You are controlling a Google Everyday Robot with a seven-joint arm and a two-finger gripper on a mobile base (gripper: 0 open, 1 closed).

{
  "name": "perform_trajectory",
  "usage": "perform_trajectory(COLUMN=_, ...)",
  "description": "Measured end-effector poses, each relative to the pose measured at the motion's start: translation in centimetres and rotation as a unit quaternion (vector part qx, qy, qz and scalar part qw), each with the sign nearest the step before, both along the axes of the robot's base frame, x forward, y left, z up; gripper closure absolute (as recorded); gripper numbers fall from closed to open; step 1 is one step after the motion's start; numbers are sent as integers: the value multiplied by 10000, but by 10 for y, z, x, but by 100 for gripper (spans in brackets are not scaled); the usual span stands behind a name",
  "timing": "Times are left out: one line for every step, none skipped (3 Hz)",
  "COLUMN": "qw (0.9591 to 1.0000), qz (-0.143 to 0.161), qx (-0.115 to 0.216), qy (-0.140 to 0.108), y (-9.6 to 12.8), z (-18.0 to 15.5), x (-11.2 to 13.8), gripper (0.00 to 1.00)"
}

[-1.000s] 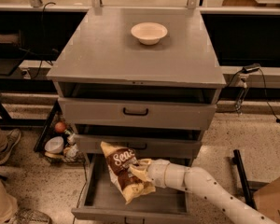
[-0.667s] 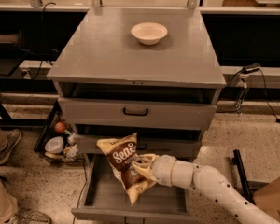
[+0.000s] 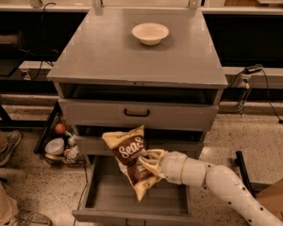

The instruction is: Pick brown chip bag from bottom drawer and place on counter

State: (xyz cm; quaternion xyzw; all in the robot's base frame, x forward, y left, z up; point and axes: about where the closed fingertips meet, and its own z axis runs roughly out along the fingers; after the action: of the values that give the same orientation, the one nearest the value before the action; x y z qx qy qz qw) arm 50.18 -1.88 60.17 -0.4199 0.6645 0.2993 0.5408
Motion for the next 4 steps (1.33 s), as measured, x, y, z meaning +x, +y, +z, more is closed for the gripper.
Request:
perform_trajectory(qw=9961, qz=-74, qx=-103, qy=-878, y=-28, z=74, x=-3, gripper=100)
perform_trajectory(qw=9845, qz=-31, qx=-313, qy=-1723, y=-45, z=150, x=-4, gripper=100)
perform_trajectory(qw=9693, qz=141, qx=-550, qy=-2393, y=-47, z=223, x=-3, gripper=100)
perform_trajectory(qw=9690, qz=142, qx=-544, qy=-2406, y=-47, z=225, x=-2, gripper=100)
